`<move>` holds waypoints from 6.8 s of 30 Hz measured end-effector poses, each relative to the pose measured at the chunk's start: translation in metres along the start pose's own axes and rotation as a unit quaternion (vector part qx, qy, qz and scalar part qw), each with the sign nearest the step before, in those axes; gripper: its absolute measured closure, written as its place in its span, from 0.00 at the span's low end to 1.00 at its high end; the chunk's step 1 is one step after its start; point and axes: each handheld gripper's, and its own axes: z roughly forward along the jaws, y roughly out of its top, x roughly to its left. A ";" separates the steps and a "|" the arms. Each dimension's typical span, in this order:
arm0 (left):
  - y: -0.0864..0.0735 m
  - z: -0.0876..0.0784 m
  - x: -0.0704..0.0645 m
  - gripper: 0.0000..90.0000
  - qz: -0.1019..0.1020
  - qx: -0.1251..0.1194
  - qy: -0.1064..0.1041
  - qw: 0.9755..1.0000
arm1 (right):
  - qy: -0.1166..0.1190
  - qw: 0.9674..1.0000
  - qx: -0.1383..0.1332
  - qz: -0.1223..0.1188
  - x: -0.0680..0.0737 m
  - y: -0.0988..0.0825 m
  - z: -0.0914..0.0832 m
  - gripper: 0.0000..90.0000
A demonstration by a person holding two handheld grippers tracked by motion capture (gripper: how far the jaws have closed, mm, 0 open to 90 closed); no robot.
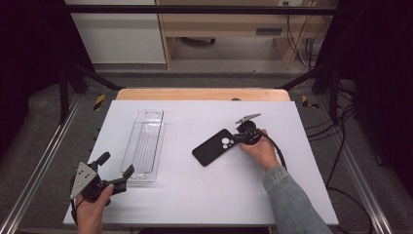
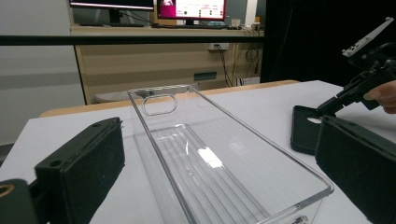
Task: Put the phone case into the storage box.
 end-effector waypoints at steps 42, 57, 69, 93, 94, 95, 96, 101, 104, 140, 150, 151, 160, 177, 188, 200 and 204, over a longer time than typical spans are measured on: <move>0.072 0.052 -0.063 0.01 0.074 0.099 -0.074 0.990 | -0.062 0.982 -0.129 -0.127 0.035 0.017 -0.132 0.98; 0.092 0.094 -0.094 0.01 0.105 0.130 -0.114 0.979 | -0.060 0.979 -0.122 -0.154 0.052 0.027 -0.138 0.98; 0.100 0.120 -0.113 0.02 0.117 0.140 -0.140 0.973 | -0.064 0.975 -0.113 -0.181 0.064 0.032 -0.144 0.98; 0.114 0.136 -0.121 0.02 0.123 0.149 -0.155 0.969 | -0.075 0.966 -0.109 -0.223 0.078 0.046 -0.150 0.98; 0.114 0.137 -0.121 0.02 0.123 0.149 -0.155 0.969 | -0.076 0.965 -0.107 -0.227 0.079 0.047 -0.150 0.98; 0.114 0.137 -0.121 0.02 0.124 0.150 -0.155 0.969 | -0.076 0.965 -0.107 -0.227 0.079 0.047 -0.150 0.98; 0.115 0.137 -0.122 0.02 0.123 0.150 -0.156 0.968 | -0.077 0.965 -0.107 -0.227 0.080 0.047 -0.150 0.98; 0.116 0.137 -0.122 0.02 0.122 0.150 -0.161 0.968 | -0.081 0.962 -0.104 -0.238 0.083 0.049 -0.149 0.98; 0.117 0.137 -0.123 0.02 0.121 0.150 -0.163 0.968 | -0.082 0.961 -0.105 -0.242 0.085 0.050 -0.149 0.98; 0.103 0.147 -0.130 0.03 0.112 0.177 -0.174 0.962 | -0.108 0.943 -0.124 -0.290 0.106 0.044 -0.141 0.98; 0.098 0.154 -0.135 0.12 0.103 0.201 -0.188 0.956 | -0.113 0.937 -0.127 -0.305 0.116 0.040 -0.140 0.98; 0.097 0.155 -0.136 0.13 0.104 0.206 -0.189 0.954 | -0.114 0.936 -0.126 -0.309 0.116 0.040 -0.140 0.98; 0.090 0.159 -0.136 0.29 0.082 0.217 -0.187 0.955 | -0.119 0.930 -0.126 -0.324 0.123 0.037 -0.140 0.98; 0.084 0.164 -0.132 0.60 0.064 0.237 -0.206 0.947 | -0.116 0.928 -0.130 -0.330 0.130 0.035 -0.139 0.98; 0.083 0.164 -0.129 0.72 0.058 0.238 -0.208 0.947 | -0.117 0.927 -0.129 -0.333 0.128 0.035 -0.140 0.98; 0.084 0.163 -0.126 0.87 0.055 0.239 -0.197 0.949 | -0.116 0.926 -0.130 -0.334 0.130 0.036 -0.140 0.98; 0.085 0.163 -0.123 0.92 0.054 0.234 -0.190 0.952 | -0.113 0.927 -0.132 -0.333 0.131 0.037 -0.141 0.97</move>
